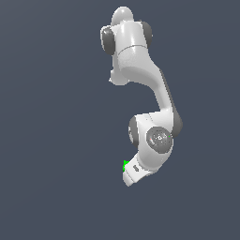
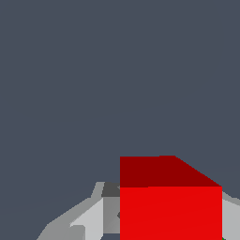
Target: Stack the red cube on top of the green cube.
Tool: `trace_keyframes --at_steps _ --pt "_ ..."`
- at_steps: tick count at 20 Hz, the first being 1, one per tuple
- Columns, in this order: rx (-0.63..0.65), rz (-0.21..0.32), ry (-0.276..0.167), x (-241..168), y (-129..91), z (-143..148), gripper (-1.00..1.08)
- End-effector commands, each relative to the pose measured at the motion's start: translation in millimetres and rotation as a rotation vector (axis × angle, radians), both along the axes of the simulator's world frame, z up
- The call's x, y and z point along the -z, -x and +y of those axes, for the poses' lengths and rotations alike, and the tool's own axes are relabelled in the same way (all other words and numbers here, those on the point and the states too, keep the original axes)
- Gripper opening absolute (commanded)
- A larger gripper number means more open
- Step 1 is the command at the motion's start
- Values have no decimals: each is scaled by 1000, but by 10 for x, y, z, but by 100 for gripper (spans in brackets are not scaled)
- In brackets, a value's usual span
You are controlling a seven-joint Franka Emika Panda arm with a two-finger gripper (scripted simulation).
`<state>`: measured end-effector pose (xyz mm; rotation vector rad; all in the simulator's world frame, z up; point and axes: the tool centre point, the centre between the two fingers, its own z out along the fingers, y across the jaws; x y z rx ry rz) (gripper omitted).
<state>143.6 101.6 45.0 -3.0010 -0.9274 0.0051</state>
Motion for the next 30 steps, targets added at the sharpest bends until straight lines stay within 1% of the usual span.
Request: trace_keyframes --at_steps 1,7,13,22,26,30 --pt "0 -3 0 -184 -5 0 -100" --pt "0 -3 0 -577 0 2 -100" --pt "0 -3 0 -744 -10 4 -100" --pt "0 -4 0 -714 1 -34 -100" --pt "0 -4 0 -640 40 -117 -100" --pt "0 -4 0 -509 108 -265 -100"
